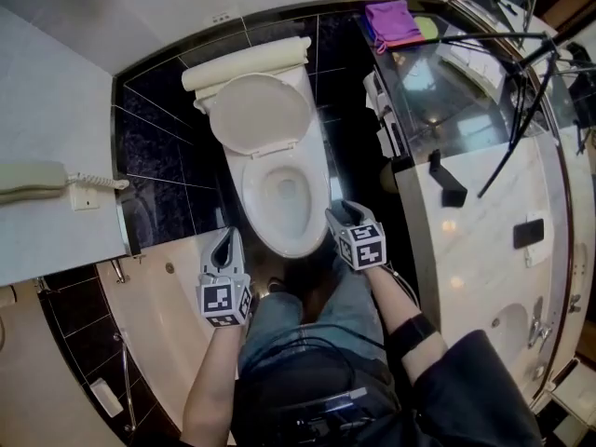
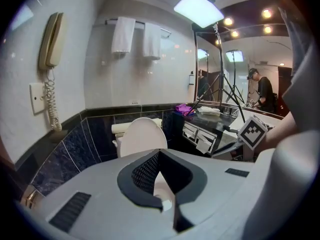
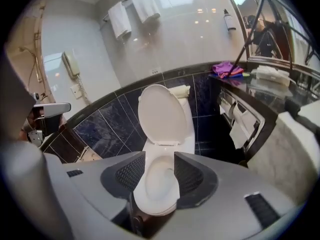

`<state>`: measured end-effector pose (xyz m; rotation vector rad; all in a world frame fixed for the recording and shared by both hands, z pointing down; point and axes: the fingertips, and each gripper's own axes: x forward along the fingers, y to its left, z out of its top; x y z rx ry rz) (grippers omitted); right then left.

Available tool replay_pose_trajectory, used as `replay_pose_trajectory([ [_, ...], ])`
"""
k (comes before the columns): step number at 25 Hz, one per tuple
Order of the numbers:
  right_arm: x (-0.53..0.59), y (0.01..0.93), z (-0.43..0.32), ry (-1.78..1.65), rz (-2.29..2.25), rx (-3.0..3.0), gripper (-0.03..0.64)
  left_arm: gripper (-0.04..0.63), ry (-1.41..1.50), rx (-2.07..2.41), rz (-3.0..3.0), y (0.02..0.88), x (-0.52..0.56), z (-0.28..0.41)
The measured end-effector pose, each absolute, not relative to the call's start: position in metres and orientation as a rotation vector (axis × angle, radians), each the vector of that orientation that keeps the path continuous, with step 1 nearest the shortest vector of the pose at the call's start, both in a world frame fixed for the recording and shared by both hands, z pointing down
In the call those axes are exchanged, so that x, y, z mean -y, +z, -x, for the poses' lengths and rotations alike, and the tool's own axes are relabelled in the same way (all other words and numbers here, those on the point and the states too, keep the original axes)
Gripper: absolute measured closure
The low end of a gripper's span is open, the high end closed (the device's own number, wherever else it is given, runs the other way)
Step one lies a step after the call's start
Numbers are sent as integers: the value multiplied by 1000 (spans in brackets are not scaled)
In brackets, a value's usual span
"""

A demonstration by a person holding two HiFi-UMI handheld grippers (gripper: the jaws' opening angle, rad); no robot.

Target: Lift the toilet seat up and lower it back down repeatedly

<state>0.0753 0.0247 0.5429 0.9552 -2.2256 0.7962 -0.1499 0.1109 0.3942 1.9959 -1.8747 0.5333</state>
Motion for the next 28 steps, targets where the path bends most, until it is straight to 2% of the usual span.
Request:
replay_pose_trajectory([
  [14,-107,779,-81,1450,-1032,1917,407,595,584,1767,-2005,556,-115,142],
  [28,-148,897,-77,1821,-1172,1727,407,595,638,1701,-2000,631,-129,136],
])
